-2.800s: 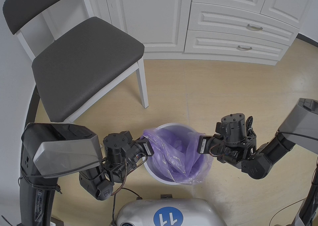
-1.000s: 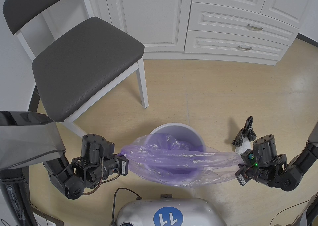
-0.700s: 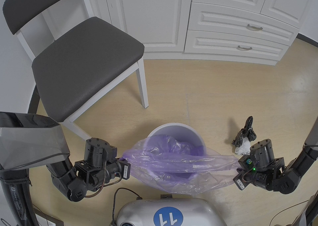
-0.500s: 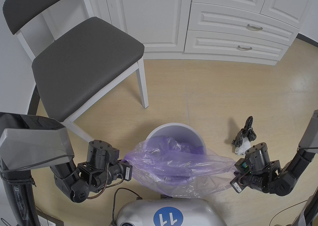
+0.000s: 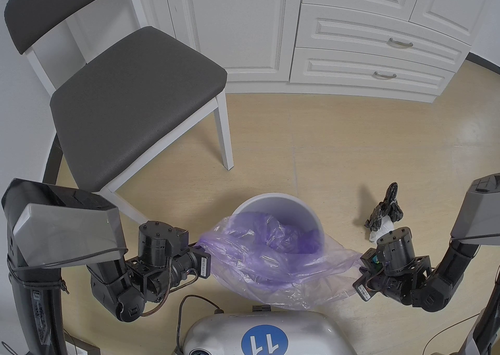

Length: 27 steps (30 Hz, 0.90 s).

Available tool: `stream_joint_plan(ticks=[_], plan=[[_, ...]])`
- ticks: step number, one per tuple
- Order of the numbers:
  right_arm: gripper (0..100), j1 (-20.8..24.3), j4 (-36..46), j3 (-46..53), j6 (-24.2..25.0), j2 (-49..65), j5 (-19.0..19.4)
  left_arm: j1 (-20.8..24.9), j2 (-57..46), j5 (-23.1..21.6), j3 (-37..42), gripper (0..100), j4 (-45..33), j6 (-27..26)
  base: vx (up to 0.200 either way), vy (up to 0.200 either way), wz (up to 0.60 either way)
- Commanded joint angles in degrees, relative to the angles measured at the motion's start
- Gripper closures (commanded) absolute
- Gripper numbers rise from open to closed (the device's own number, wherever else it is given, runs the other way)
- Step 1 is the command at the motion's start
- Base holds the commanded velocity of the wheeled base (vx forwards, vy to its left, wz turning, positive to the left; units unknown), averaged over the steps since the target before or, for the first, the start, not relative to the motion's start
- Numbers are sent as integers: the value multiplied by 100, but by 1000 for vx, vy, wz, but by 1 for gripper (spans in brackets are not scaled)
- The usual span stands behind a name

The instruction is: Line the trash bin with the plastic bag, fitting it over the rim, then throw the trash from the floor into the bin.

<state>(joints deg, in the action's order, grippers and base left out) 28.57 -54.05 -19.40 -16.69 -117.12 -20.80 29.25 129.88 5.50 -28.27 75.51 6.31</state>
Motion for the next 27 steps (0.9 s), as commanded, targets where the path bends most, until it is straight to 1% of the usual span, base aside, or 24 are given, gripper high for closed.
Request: stream_joint_plan(ticks=[1,4,6,10,12,22,26,27], plan=[[100,-10,-35,-29,8,-409,5,2,38,4,41,100,17,-7,0,0,0],[100,-10,-228,-64,87,-637,5,2,64,4,14,100,17,-7,0,0,0],[100,-10,-545,-64,148,-874,-3,2,81,4,23,100,25,1,0,0,0],[100,-27,-1239,-12,113,-1314,-12,46,125,-14,6,100,25,10,0,0,0],[100,-54,-1459,6,104,-1463,-12,64,196,-5,-12,100,25,10,0,0,0],[100,-80,-1547,6,113,-1446,-3,55,328,4,-47,100,227,19,0,0,0],[100,-80,-1538,76,131,-1323,58,55,328,4,-47,100,236,19,0,0,0],[0,-80,-1538,103,122,-1288,58,55,328,4,-47,100,227,19,0,0,0]])
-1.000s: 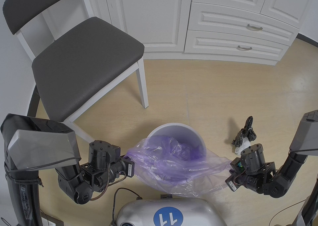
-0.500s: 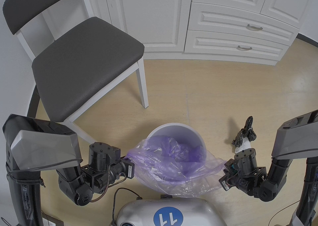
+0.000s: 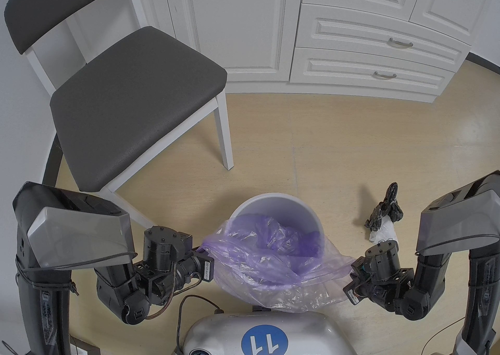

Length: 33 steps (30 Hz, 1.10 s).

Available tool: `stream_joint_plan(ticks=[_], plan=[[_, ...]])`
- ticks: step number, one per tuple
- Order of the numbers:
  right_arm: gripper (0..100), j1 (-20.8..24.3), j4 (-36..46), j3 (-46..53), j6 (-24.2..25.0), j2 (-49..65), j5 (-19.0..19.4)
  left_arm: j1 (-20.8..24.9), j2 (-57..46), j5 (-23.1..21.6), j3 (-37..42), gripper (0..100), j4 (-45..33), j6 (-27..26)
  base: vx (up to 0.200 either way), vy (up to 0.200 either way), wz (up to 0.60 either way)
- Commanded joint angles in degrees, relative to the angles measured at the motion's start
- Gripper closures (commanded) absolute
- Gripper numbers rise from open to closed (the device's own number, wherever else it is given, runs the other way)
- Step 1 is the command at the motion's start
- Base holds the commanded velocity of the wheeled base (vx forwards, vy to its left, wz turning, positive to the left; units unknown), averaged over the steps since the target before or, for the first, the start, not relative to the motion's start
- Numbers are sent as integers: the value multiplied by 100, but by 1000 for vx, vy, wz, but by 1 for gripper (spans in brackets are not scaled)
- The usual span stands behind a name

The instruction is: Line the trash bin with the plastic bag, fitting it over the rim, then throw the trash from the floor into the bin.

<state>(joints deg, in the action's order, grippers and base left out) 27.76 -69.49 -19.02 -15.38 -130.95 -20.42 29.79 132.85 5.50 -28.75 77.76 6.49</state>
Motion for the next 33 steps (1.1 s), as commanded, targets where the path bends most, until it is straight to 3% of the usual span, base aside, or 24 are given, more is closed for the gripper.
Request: stream_joint_plan(ticks=[1,5,11,16,20,21,22,23,24,25,33], plan=[[0,2,5,82,-8,122,20,0,21,4,1,100,11,2,0,0,0],[0,-7,14,126,-26,219,29,-9,4,4,9,100,11,2,0,0,0],[0,-315,32,408,-369,703,636,-9,-31,4,44,100,11,-7,0,0,0],[0,-772,32,592,-597,1107,1488,-17,-31,4,53,100,28,-7,0,0,0],[0,-1308,23,680,-729,1344,2719,-53,-23,-5,62,100,160,-16,0,0,0],[0,-1370,23,689,-747,1362,2877,-53,-23,-5,62,100,169,-16,0,0,0],[0,-1554,14,689,-764,1423,3395,-61,-31,-14,62,100,169,-16,0,0,0],[0,-1554,14,689,-764,1423,3395,-61,-31,-14,62,100,169,-16,0,0,0],[0,-1765,14,689,-764,1485,3967,-70,-31,-14,53,100,169,-16,0,0,0],[0,-1844,14,689,-764,1511,4160,-79,-31,-14,53,100,169,-16,0,0,0],[0,-1879,-4,654,-729,1696,4512,-141,-111,-22,53,100,169,-16,0,0,0]])
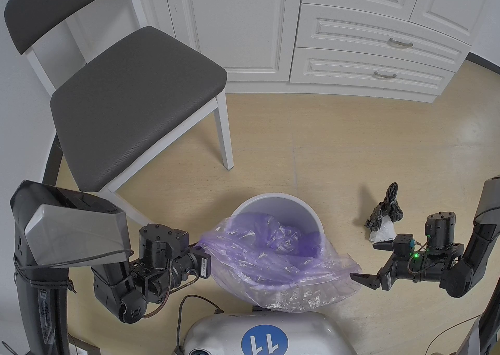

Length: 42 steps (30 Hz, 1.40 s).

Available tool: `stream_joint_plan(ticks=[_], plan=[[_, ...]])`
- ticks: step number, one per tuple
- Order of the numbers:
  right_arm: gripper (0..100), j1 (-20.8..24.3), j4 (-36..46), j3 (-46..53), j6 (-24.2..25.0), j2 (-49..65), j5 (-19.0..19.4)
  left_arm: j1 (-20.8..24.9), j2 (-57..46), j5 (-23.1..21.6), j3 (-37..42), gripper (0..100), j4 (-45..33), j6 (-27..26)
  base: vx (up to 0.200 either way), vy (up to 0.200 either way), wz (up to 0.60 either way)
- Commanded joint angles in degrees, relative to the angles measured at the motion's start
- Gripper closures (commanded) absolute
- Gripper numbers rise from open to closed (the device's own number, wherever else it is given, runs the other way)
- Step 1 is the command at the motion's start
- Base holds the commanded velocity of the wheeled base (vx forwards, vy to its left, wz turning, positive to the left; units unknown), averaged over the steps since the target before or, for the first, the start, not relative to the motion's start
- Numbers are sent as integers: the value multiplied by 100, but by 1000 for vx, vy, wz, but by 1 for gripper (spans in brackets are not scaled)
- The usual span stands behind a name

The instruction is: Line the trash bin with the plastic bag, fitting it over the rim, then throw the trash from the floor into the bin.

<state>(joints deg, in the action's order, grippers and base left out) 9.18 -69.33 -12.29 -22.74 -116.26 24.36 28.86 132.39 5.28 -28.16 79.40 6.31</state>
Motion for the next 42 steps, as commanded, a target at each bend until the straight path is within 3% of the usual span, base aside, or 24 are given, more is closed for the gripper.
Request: stream_joint_plan(ticks=[1,4,6,7,8,9,10,11,15,16,41,42], plan=[[0,58,-19,-37,24,236,25,-55,-82,-1,-5,100,6,1,0,0,0],[0,620,-142,-54,296,306,-159,-99,-152,-9,4,100,6,1,0,0,0],[0,1183,-388,-133,823,306,-713,-143,-205,-27,12,100,6,1,0,0,0],[0,1235,-406,-133,867,297,-766,-143,-205,-27,12,100,6,1,0,0,0],[0,1789,-696,-265,1439,244,-1645,-170,-222,-27,12,100,6,1,0,0,0],[0,1789,-696,-265,1439,244,-1645,-170,-222,-27,12,100,6,1,0,0,0],[0,2325,-828,-441,1904,183,-2568,-205,-205,-36,4,100,6,1,0,0,0],[0,2492,-819,-485,1931,183,-2761,-214,-196,-36,4,100,-3,1,0,0,0],[0,2914,-819,-362,1860,183,-2752,-275,-170,-36,-23,100,-12,1,0,0,0],[0,2993,-819,-336,1817,156,-2752,-293,-161,-36,-23,0,-12,1,0,0,0],[0,2800,-1698,-766,1808,-1557,-2752,-407,-170,-36,-32,0,-30,-25,0,0,0],[100,2791,-1804,-793,1808,-1566,-2752,-407,-170,-36,-32,0,-30,-25,0,0,0]])
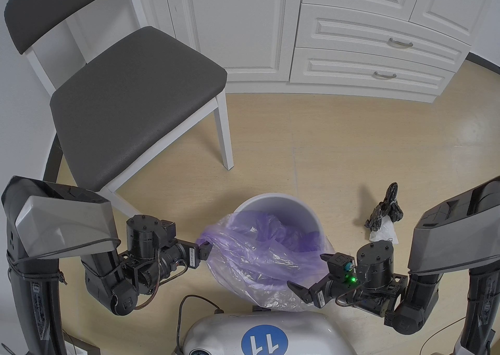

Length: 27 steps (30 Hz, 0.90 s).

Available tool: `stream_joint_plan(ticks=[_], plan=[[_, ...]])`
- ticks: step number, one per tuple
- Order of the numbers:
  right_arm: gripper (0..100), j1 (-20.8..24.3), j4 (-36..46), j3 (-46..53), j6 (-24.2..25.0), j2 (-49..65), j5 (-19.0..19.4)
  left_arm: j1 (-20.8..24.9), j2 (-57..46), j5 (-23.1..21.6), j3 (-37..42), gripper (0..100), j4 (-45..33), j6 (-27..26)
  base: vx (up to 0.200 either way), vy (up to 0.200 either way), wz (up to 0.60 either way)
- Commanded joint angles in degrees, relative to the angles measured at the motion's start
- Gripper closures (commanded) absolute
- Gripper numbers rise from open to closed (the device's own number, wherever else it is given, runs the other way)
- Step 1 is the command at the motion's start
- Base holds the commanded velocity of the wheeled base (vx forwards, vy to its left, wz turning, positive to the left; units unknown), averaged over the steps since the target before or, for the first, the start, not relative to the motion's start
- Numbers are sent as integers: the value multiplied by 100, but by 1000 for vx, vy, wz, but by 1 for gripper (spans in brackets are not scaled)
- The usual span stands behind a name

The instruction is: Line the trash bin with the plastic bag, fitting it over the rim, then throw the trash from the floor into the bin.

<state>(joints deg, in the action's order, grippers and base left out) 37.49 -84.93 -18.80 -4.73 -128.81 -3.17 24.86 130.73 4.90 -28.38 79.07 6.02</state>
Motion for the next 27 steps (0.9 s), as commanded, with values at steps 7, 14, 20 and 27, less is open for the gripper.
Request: stream_joint_plan(ticks=[7,14,20,27], plan=[[100,-268,-507,-230,25,-101,1,-34,-21,2,-27,0,3,4,0,0,0],[100,-321,-489,-432,209,-74,1,-77,-74,2,-10,0,30,4,0,0,0],[100,-347,-401,-643,253,-110,-26,-86,-171,2,-36,0,30,4,0,0,0],[0,-382,-401,-546,244,22,9,-121,-144,-42,-27,0,30,-5,0,0,0]])
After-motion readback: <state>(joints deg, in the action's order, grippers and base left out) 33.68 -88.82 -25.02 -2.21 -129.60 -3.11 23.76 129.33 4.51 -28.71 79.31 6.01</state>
